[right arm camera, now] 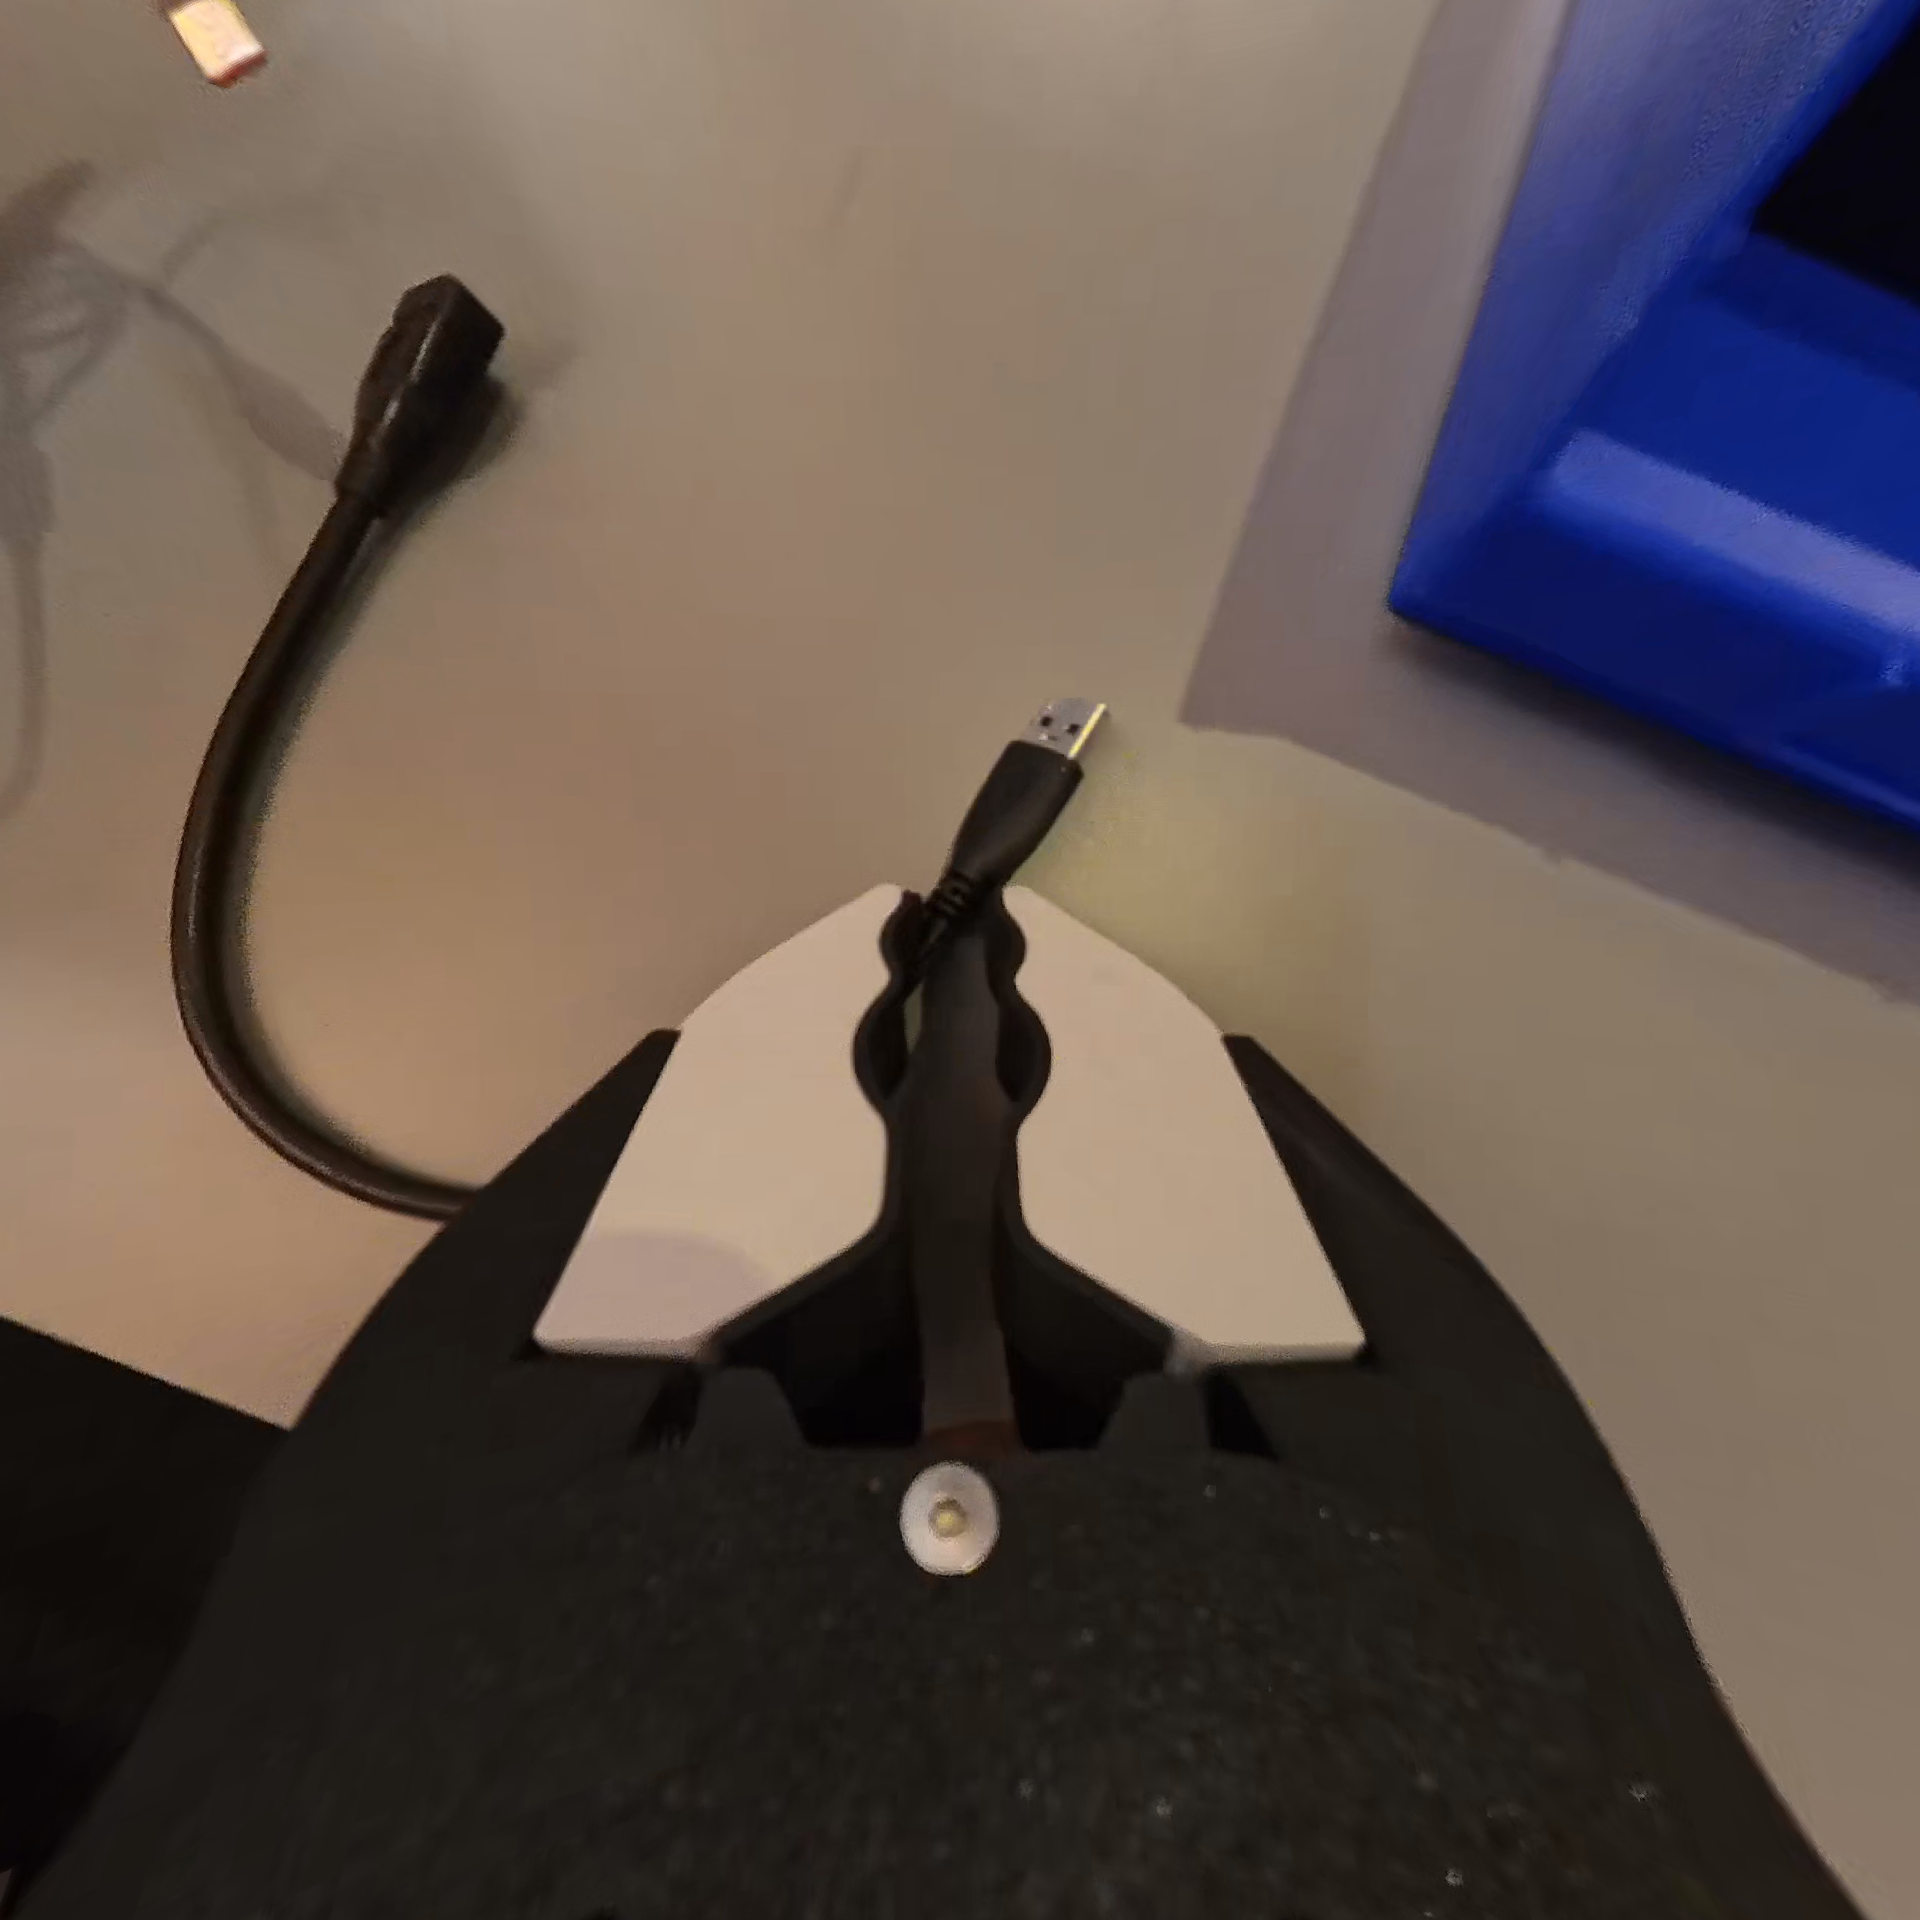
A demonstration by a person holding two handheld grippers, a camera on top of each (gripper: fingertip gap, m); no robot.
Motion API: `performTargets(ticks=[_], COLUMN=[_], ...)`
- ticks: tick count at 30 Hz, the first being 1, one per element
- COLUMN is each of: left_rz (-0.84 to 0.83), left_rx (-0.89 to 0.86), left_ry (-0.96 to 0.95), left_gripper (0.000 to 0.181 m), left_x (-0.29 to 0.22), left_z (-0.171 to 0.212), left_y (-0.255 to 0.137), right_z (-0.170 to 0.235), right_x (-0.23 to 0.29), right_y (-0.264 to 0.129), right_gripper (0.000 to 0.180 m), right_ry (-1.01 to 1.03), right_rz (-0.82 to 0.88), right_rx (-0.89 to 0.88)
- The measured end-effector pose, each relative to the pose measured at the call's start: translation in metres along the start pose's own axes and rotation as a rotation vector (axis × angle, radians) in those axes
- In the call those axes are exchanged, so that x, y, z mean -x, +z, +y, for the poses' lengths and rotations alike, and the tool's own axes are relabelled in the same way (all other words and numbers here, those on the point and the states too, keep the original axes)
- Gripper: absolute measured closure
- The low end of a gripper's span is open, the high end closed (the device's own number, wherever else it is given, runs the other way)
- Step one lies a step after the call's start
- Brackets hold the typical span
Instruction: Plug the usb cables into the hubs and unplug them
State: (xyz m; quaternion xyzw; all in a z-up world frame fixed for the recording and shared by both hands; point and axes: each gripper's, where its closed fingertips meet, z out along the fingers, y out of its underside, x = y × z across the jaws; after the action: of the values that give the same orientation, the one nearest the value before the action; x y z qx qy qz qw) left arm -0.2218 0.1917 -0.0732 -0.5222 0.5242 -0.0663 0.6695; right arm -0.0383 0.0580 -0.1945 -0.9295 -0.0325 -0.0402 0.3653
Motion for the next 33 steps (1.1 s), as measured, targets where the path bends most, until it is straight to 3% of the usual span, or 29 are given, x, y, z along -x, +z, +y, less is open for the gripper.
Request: performTargets(ticks=[3, 9, 11, 13, 17, 19, 21, 23, 27, 30, 31, 33], left_rz=[0.007, 0.048, 0.043, 0.033, 0.029, 0.025, 0.013, 0.001, -0.014, -0.015, -0.013, 0.001], left_rx=[-0.011, -0.171, -0.157, -0.155, -0.129, -0.119, -0.113, -0.105, -0.097, -0.1, -0.103, -0.121], left_ry=[-0.002, 0.067, 0.106, 0.138, 0.159, 0.146, 0.146, 0.148, 0.139, 0.138, 0.138, 0.137], left_gripper=[0.163, 0.163, 0.163, 0.163, 0.163, 0.163, 0.163, 0.163, 0.163, 0.163, 0.163, 0.163], left_x=[0.0, -0.005, -0.006, -0.008, -0.009, -0.007, -0.004, -0.001, 0.006, 0.009, 0.009, 0.008], left_z=[0.0, -0.019, -0.019, -0.018, -0.013, -0.011, -0.01, -0.008, -0.002, 0.001, 0.002, 0.001], left_y=[0.0, -0.008, -0.008, -0.008, -0.006, -0.007, -0.008, -0.01, -0.013, -0.011, -0.011, -0.012], right_z=[-0.007, -0.045, -0.065, -0.081, -0.078, -0.076, -0.083, -0.091, -0.109, -0.101, -0.095, -0.094], right_x=[0.009, 0.033, 0.033, 0.026, 0.023, 0.026, 0.027, 0.029, 0.027, 0.032, 0.035, 0.043], right_y=[0.006, -0.008, -0.015, -0.01, 0.028, 0.048, 0.06, 0.063, 0.064, 0.075, 0.079, 0.079], right_gripper=[0.17, 0.171, 0.171, 0.171, 0.171, 0.171, 0.17, 0.153, 0.151, 0.146, 0.146, 0.164], right_ry=[-0.077, 0.145, 0.108, -0.027, -0.492, -0.582, -0.612, -0.577, -0.413, -0.413, -0.426, -0.418], right_rz=[-0.146, -0.74, -0.797, -0.706, -0.516, -0.489, -0.438, -0.397, -0.316, -0.301, -0.313, -0.351], right_rx=[0.016, 0.025, 0.004, 0.004, 0.125, 0.167, 0.135, 0.08, -0.122, -0.1, -0.072, -0.082])
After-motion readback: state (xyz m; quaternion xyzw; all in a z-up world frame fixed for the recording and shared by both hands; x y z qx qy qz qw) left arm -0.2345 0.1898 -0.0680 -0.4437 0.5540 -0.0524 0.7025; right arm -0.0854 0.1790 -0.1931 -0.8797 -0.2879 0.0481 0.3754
